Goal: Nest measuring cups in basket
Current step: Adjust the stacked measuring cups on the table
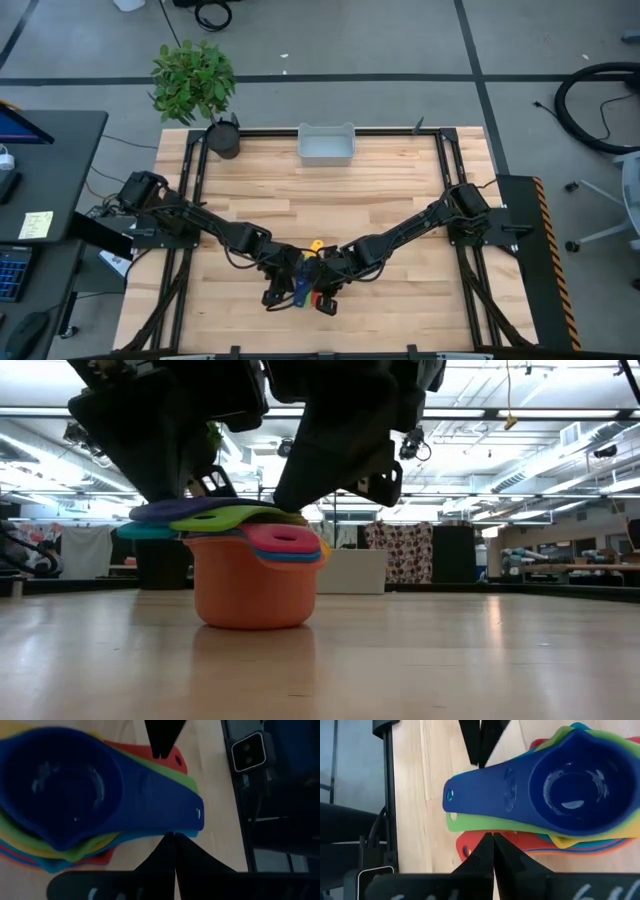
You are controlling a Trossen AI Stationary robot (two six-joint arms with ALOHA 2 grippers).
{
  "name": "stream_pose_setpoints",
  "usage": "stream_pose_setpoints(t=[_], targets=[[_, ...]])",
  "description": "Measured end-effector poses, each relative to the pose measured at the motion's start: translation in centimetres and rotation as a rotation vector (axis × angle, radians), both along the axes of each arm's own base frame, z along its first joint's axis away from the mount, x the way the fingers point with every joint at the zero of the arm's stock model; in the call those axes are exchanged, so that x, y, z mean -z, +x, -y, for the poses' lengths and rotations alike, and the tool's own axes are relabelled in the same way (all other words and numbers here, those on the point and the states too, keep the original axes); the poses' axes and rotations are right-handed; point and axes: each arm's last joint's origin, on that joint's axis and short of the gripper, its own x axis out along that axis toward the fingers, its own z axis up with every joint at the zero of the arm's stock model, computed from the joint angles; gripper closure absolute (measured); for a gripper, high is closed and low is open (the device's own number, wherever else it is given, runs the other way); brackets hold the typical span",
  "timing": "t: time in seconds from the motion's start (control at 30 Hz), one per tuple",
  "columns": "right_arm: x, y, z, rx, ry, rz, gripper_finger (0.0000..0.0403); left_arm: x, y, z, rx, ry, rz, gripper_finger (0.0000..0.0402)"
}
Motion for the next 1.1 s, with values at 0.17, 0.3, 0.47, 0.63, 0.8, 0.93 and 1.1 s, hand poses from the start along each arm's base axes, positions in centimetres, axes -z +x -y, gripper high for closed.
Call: stream_pose_setpoints(t=[0.17, 0.3, 0.47, 0.63, 0.8, 0.93, 1.1], targets=[[-0.3, -0.9, 0.3, 0.026, -0.009, -0.080, 0.0401, 0.2, -0.2, -0.1, -0.013, 0.003, -0.040, 0.0401], [0.1, -1.3, 0.0, 0.011, -0.006, -0.129, 0.0401, 0.2, -0.3, 0.0, -0.008, -0.002, -0.044, 0.0401], [0.7, -1.3, -0.2, 0.002, -0.012, -0.145, 0.0401, 0.2, -0.3, 0.0, -0.009, -0.006, -0.043, 0.0401], [0.6, -1.1, 0.0, 0.002, -0.014, -0.130, 0.0401, 0.4, -0.2, 0.0, -0.007, -0.002, -0.048, 0.0401], [0.6, -0.8, 0.2, 0.007, -0.011, -0.111, 0.0401, 0.7, 0.0, 0.1, -0.009, -0.003, -0.047, 0.0401], [0.9, -0.3, 0.1, -0.005, 0.008, -0.077, 0.0401, 0.8, 0.2, 0.2, -0.009, -0.009, -0.035, 0.0401], [2.0, 0.0, -0.2, -0.014, 0.033, -0.092, 0.0401, 0.6, 0.3, 0.2, -0.011, -0.019, -0.014, 0.0401]])
